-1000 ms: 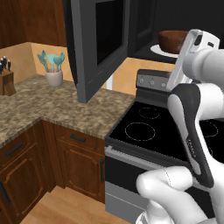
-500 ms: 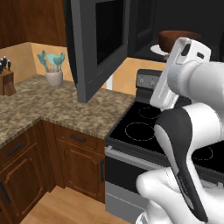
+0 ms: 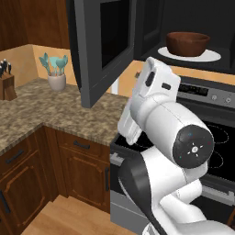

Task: Pick the bell pepper from the sink and place it in the bowl. Then pick the bowl and place it in the microwave. Then close the microwave door and press the start button.

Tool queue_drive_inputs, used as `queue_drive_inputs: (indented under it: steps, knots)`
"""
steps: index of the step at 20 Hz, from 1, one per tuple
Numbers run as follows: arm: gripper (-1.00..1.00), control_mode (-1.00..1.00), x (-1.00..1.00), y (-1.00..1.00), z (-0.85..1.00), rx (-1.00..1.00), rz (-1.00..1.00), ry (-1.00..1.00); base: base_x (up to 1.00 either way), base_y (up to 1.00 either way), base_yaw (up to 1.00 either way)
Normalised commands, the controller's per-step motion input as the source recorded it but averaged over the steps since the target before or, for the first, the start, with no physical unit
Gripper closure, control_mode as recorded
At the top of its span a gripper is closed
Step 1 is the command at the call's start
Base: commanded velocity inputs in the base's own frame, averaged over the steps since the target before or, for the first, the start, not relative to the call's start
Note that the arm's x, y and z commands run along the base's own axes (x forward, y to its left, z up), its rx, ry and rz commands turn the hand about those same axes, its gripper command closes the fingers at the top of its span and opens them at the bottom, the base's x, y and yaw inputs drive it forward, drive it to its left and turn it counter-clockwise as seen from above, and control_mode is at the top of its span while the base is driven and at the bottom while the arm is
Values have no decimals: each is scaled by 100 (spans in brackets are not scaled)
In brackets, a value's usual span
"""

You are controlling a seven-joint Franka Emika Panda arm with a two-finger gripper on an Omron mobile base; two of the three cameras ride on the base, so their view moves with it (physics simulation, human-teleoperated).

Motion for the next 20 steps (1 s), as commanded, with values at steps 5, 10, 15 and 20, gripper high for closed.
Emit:
queue_drive_inputs:
  steps: [5,10,15,20]
  knots:
    - [-100,-100,1,92,-24,-6,-10,0,0,0,0]
    - [-100,-100,11,75,-31,-17,-12,0,0,0,0]
    - [-100,-100,31,67,-43,-17,-8,0,0,0,0]
    - [-100,-100,72,38,-31,-10,-6,0,0,0,0]
